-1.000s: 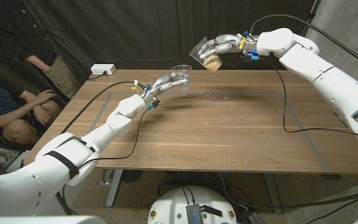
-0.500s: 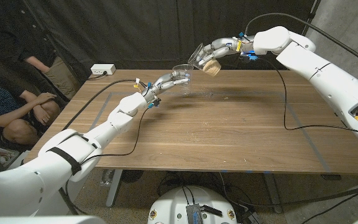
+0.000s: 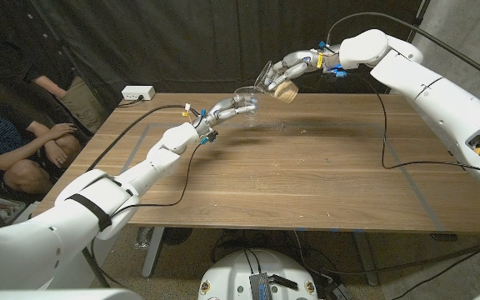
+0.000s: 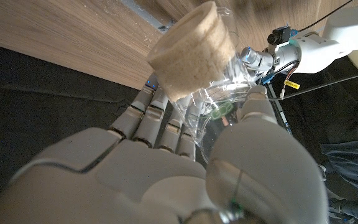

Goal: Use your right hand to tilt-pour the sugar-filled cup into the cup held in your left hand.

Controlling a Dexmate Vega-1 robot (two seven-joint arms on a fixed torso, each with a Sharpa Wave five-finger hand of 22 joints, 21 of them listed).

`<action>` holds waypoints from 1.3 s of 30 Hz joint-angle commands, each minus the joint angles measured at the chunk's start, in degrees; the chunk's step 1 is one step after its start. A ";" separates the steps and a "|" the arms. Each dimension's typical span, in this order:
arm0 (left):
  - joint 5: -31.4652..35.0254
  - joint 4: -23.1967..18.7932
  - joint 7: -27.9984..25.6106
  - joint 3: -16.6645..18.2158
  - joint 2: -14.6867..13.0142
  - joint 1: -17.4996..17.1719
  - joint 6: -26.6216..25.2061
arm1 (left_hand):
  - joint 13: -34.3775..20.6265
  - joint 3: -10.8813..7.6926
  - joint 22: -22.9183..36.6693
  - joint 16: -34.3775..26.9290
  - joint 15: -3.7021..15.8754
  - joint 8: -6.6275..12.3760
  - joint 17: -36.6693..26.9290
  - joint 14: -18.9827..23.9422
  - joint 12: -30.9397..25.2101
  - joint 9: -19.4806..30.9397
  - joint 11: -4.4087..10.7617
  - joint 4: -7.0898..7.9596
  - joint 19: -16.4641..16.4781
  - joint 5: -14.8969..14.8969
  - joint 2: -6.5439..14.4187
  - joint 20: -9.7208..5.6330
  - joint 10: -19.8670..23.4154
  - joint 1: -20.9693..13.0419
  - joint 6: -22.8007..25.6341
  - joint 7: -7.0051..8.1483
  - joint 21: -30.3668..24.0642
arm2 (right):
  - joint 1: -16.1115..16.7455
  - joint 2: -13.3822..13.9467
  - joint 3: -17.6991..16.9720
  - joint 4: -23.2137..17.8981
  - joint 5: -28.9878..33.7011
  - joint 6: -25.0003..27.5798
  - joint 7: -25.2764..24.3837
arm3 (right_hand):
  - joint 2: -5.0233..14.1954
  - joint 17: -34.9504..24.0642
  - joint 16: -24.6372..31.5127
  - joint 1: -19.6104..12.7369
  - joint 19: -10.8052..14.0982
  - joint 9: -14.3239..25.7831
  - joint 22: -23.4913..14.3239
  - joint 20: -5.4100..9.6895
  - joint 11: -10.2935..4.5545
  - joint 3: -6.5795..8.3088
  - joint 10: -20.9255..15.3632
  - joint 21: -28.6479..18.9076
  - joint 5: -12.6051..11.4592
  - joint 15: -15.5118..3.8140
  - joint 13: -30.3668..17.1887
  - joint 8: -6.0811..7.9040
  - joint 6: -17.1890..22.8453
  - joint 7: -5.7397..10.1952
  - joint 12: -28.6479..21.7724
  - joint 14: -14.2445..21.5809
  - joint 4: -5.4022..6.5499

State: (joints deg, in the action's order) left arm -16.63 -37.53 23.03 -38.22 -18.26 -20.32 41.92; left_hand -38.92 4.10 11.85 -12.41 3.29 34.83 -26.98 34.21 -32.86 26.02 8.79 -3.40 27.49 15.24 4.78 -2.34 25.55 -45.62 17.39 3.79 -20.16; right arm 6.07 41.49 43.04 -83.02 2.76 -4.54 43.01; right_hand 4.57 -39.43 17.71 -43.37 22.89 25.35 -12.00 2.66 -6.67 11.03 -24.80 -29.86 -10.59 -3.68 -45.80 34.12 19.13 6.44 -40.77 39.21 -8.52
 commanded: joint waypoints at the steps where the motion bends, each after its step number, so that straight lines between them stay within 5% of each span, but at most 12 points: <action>1: -0.17 2.05 1.73 -0.62 1.12 0.78 1.27 | -0.08 0.43 0.21 0.19 6.63 0.33 -0.19 0.48 -0.22 0.15 0.13 -0.20 0.14 -0.22 0.07 -0.51 0.25 -0.21 0.32 0.00 -0.57 | -2.86 -1.04 1.43 2.80 2.04 -2.12 3.31 | 0.63 -0.13 -0.08 -0.10 -0.06 0.25 -0.07 2.51 0.21 0.85 -0.39 0.12 -0.35 -9.73 -0.06 0.05 0.51 0.06 -0.11 0.63 0.49; 25: 0.14 5.64 3.41 -1.18 1.80 2.16 3.97 | -0.07 0.65 0.22 0.32 6.70 0.39 -0.38 0.59 -0.40 0.07 0.26 -0.19 0.00 -0.50 0.20 -0.95 0.25 -0.35 0.28 0.04 -0.67 | -6.58 -3.23 3.76 6.27 5.70 -4.99 6.18 | 0.68 -0.34 -0.29 -0.10 -0.23 0.41 -0.05 2.40 -0.08 1.00 -0.63 0.30 -0.39 -9.74 -0.12 -0.03 0.84 0.25 0.03 0.73 0.51; 39: 0.26 1.92 3.71 -1.31 0.38 0.80 2.47 | 0.11 0.82 0.23 0.38 6.73 0.48 -0.51 0.73 -0.48 0.04 0.19 -0.17 -0.12 -0.66 0.27 -1.13 0.37 -0.42 0.29 0.14 -0.74 | -7.90 -2.51 4.31 4.26 9.10 -5.79 7.49 | 0.77 -0.51 -0.35 -0.21 -0.42 0.50 -0.04 2.37 -0.08 1.15 -1.05 0.46 -0.44 -9.75 -0.19 -0.04 1.12 0.38 0.00 0.90 0.47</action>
State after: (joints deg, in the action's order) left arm -16.48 -33.32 26.46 -39.41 -16.96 -18.54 45.43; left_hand -38.69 4.35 11.84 -12.07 3.36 34.82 -27.25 34.50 -33.08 26.04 8.78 -3.64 27.50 14.61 4.78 -2.33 25.54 -45.62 17.39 3.79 -20.61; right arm -0.71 38.59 46.93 -77.65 9.43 -9.64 49.30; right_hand 4.87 -39.70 17.65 -43.25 22.68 25.67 -12.00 2.45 -6.71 11.26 -25.24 -29.63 -10.76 -3.98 -45.80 33.77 19.57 6.44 -40.51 39.53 -8.75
